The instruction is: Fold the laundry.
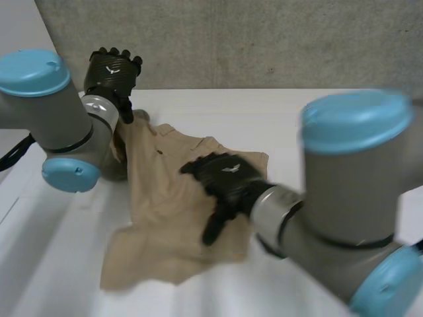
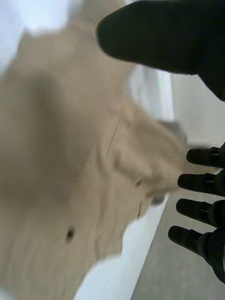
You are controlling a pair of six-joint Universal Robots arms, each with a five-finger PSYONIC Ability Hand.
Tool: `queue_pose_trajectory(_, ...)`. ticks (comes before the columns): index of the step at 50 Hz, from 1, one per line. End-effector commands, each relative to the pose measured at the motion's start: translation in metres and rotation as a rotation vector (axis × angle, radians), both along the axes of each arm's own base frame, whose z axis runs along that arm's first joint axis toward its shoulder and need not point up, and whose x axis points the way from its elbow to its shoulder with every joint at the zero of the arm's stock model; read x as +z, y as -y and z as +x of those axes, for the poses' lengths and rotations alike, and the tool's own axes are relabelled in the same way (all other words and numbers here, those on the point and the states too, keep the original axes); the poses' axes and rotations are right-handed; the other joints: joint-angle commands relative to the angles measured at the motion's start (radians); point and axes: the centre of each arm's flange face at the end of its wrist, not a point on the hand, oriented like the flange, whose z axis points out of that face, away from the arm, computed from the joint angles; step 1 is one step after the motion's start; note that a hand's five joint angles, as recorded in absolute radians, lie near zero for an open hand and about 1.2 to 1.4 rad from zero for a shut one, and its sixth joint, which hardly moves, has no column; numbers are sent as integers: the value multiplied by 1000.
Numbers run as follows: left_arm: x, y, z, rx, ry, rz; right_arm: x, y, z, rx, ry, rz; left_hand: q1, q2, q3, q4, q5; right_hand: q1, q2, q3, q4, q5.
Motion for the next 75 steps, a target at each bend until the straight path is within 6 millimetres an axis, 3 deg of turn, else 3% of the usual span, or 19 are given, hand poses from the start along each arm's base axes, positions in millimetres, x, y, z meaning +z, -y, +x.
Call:
queue_pose_trajectory(1, 17, -50, 1, -46, 0, 7, 26, 37, -48, -72, -104, -36, -21, -25, -31, -24, -44, -44, -32, -29, -33, -40)
queue_pose_trajectory(6, 14, -88, -2, -95, 17, 52, 27, 53, -57, -45, -156, -91, -21, -25, -31, -24, -44, -44, -32, -29, -33, -40)
queue_pose_trajectory(11, -12, -141, 1, -135, 82, 188, 12, 74, -45, 46, -204, -274, -21, -25, -31, -24, -44, -44, -32, -29, -33, -40)
queue_pose_trajectory(15, -37, -193, 13, -136, 85, 310, -13, 100, -30, 135, -270, -503, -21, -25, -31, -24, -44, -44, -32, -29, -33, -40)
queue_pose_trajectory(20, -62, -225, 14, -165, 42, 399, -43, 137, -15, 208, -370, -780, -21, -25, -31, -24, -44, -39, -26, -23, -27, -34)
queue_pose_trajectory(23, -77, -229, 10, -175, 22, 431, -60, 149, -10, 250, -404, -813, -21, -25, -31, -24, -44, -36, -23, -20, -24, -31)
queue_pose_trajectory(29, -103, -212, 4, -141, 51, 450, -84, 156, -3, 336, -435, -810, -21, -25, -31, -24, -44, -15, -2, 0, -4, -11)
queue_pose_trajectory(37, -120, -201, -3, -149, 116, 454, -107, 173, -6, 383, -516, -863, 305, 301, 295, 302, 282, 67, 80, 83, 78, 71)
queue_pose_trajectory(44, -123, -199, -5, -169, 119, 463, -129, 180, -4, 401, -510, -841, 780, 777, 771, 778, 757, 146, 159, 162, 157, 151)
queue_pose_trajectory(48, -121, -197, -5, -172, 116, 466, -135, 185, -3, 393, -509, -840, 1200, 1196, 1190, 1197, 1177, 703, 715, 718, 714, 707)
queue_pose_trajectory(49, -120, -197, -5, -170, 115, 466, -133, 186, -2, 385, -501, -842, 1200, 1197, 1191, 1198, 1177, 1094, 1107, 1109, 1105, 1098)
queue_pose_trajectory(51, -117, -196, -5, -166, 112, 463, -130, 187, 0, 377, -494, -842, 1200, 1197, 1191, 1198, 1177, 1177, 1190, 1193, 1188, 1182)
queue_pose_trajectory(55, -104, -192, -3, -159, 83, 443, -110, 188, -5, 293, -479, -804, 1200, 1197, 1191, 1198, 1177, 1177, 1190, 1193, 1188, 1182)
queue_pose_trajectory(63, -25, -165, 0, -143, -97, 245, 3, 188, -44, -61, -280, -725, 1200, 1197, 1191, 1198, 1177, 1177, 1190, 1193, 1188, 1182)
queue_pose_trajectory(64, -7, -160, 1, -146, -138, 203, 25, 181, -54, -111, -239, -700, 1200, 1197, 1191, 1198, 1177, 1177, 1190, 1193, 1188, 1182)
queue_pose_trajectory(67, 29, -153, 6, -162, -234, 138, 57, 165, -69, -160, -202, -660, 1200, 1197, 1191, 1198, 1177, 1177, 1190, 1193, 1188, 1182)
queue_pose_trajectory(68, 38, -152, 7, -172, -260, 130, 79, 151, -80, -180, -183, -636, 1200, 1197, 1191, 1198, 1177, 1177, 1190, 1193, 1188, 1182)
queue_pose_trajectory(71, 70, -157, 9, -230, -348, 106, 123, 121, -96, -198, -130, -618, 1200, 1197, 1191, 1198, 1177, 1177, 1190, 1193, 1188, 1182)
queue_pose_trajectory(75, 109, -167, 14, -295, -438, 81, 165, 94, -105, -199, -30, -649, 1200, 1197, 1191, 1198, 1177, 1177, 1190, 1193, 1188, 1182)
